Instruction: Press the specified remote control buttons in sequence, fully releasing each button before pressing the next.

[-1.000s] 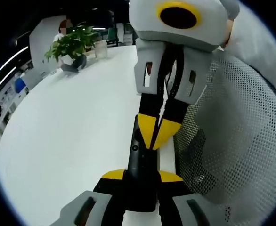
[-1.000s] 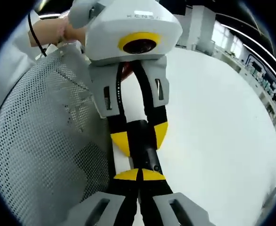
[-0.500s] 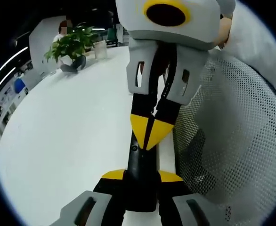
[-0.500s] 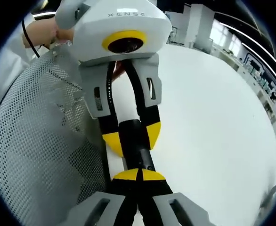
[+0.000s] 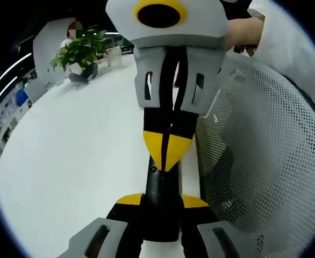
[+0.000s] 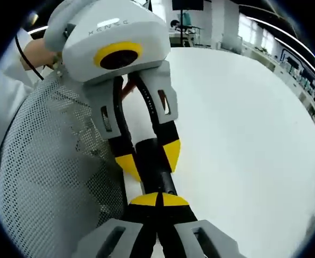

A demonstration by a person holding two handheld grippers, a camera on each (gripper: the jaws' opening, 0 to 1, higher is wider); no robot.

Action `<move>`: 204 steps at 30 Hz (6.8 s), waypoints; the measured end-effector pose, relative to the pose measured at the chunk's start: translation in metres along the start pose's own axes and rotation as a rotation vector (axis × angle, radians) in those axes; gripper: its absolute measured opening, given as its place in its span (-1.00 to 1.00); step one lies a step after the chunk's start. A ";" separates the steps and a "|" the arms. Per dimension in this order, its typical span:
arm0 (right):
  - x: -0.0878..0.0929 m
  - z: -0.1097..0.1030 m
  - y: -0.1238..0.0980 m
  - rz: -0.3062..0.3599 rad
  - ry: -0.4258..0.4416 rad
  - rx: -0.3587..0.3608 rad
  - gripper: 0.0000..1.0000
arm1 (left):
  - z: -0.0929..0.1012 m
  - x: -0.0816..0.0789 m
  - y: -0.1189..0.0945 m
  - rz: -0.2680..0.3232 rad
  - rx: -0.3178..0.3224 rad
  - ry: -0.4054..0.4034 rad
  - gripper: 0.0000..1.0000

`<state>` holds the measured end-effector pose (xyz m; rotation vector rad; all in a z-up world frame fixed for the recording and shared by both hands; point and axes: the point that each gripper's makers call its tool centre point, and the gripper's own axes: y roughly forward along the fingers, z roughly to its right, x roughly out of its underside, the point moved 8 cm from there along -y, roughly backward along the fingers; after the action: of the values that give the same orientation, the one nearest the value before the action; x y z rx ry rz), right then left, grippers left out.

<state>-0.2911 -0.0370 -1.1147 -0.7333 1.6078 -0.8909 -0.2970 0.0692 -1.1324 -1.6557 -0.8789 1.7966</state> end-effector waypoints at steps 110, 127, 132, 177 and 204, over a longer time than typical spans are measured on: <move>-0.015 -0.008 0.014 0.038 -0.096 0.026 -1.00 | 0.000 0.001 0.000 0.021 -0.011 -0.015 -0.55; -0.009 -0.008 0.012 0.121 -0.029 0.006 -1.00 | 0.001 -0.002 0.001 -0.022 -0.021 -0.015 -0.54; 0.005 -0.005 0.004 0.129 0.001 0.051 -0.67 | 0.002 -0.002 0.001 -0.027 -0.032 -0.016 -0.54; 0.017 0.005 0.008 0.083 -0.037 0.029 -0.52 | -0.002 -0.001 -0.044 0.252 -0.213 -0.352 0.57; 0.021 0.005 0.013 0.083 -0.030 0.042 -0.52 | -0.009 -0.038 -0.121 0.743 -0.551 -0.486 0.98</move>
<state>-0.2902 -0.0485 -1.1365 -0.6436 1.5771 -0.8471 -0.2897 0.1188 -1.0161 -2.1076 -1.1301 2.7268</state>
